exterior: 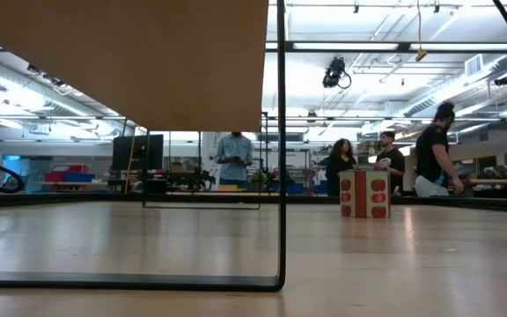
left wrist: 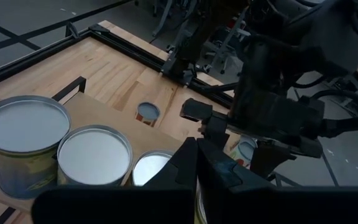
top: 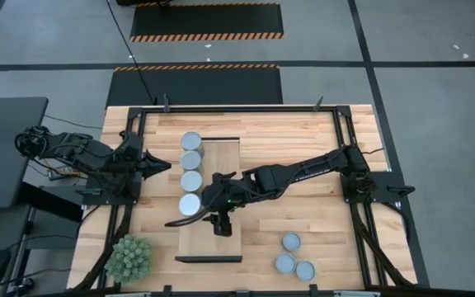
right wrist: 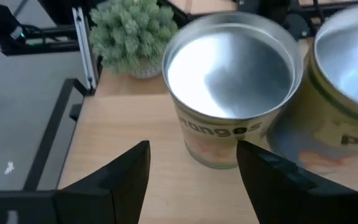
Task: Pick and place cans onto a shelf
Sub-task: Put the canned oranges on the shelf, then put the canned mixed vegetables on the shelf
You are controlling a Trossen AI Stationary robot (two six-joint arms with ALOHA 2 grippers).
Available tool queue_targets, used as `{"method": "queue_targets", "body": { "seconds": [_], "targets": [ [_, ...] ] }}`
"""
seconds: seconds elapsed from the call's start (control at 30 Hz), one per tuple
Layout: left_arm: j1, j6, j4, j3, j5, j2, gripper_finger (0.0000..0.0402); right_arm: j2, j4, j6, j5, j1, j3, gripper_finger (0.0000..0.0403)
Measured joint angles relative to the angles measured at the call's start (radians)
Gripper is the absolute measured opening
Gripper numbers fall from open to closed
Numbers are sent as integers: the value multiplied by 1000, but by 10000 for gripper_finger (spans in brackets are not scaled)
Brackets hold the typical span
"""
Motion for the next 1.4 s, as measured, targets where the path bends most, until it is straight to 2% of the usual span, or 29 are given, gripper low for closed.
{"method": "queue_targets", "body": {
  "seconds": [0.13,0.4,0.63,0.9,1.0,1.23,1.4],
  "targets": [
    [0,-2,0,0,0,0,16,0,-44,-7,17,-4,0,247],
    [0,-8,0,0,0,0,16,-6,-181,-24,161,-30,0,247],
    [0,-5,0,0,-1,0,16,-68,-426,-68,164,-72,1,247],
    [0,25,-5,0,-51,0,18,-153,-540,-102,170,-117,-13,247],
    [0,17,-10,0,-53,0,29,-203,-505,-109,210,-114,-102,247],
    [0,18,-5,0,-64,0,74,-388,-288,-63,211,-106,-474,247],
    [0,19,-3,0,-143,0,93,-505,-210,-24,208,-119,-663,252]
  ]
}}
